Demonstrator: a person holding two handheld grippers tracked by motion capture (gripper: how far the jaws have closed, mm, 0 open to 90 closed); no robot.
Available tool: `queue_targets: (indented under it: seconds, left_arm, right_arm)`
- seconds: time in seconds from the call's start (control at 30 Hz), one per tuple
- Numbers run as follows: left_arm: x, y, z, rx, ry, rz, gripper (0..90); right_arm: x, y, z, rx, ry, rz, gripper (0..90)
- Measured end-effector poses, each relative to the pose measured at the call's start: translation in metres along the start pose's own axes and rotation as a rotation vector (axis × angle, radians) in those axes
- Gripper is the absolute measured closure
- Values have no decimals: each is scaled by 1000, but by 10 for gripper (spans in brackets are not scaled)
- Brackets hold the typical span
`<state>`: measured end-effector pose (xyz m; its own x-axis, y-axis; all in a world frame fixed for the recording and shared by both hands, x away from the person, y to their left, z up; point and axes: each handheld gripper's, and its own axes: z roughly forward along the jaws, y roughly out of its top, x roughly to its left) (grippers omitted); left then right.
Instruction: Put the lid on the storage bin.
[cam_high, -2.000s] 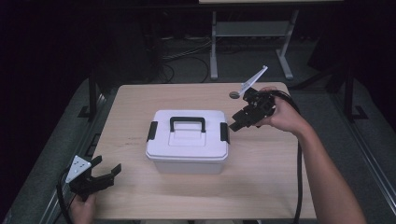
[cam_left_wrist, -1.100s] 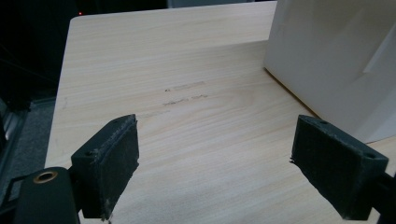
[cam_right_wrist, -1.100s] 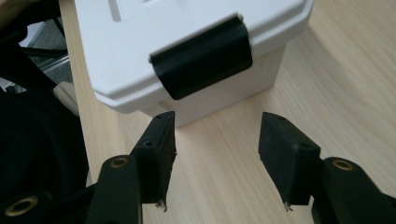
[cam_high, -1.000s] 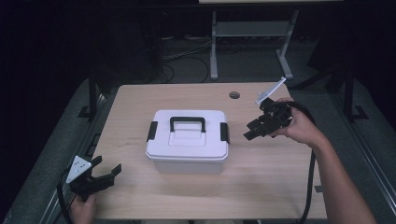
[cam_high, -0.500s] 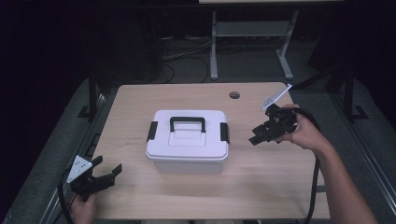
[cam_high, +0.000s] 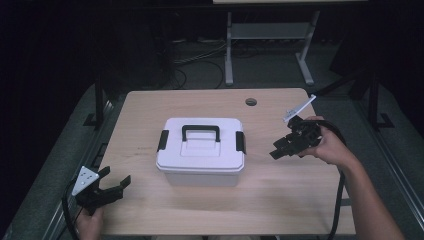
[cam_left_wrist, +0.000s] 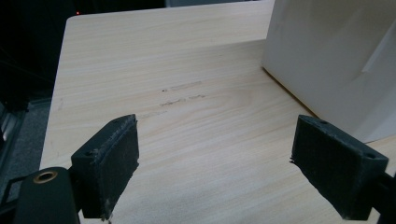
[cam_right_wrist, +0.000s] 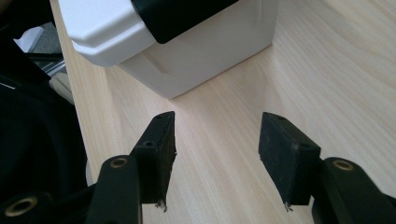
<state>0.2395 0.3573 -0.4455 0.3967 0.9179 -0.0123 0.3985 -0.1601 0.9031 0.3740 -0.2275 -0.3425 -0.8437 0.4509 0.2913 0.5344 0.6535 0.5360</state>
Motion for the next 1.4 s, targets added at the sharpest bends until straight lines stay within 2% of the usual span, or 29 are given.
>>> queue_targets:
  seconds: [0.17, 0.3, 0.53, 1.4]
  left_arm:
    - [-1, -1, 0, 4, -1, 2, 141]
    - [1, -1, -1, -2, -1, -8, 141]
    - [0, -1, 0, 1, -2, -2, 141]
    - [0, -1, 0, 2, 2, 1, 141]
  right_arm:
    - [-1, -6, 1, 0, 4, 12, 455]
    - [-3, -12, 6, 3, 7, 20, 454]
    - [-5, -22, 17, 22, 19, 34, 452]
    - [-9, -58, 31, 7, 50, 92, 450]
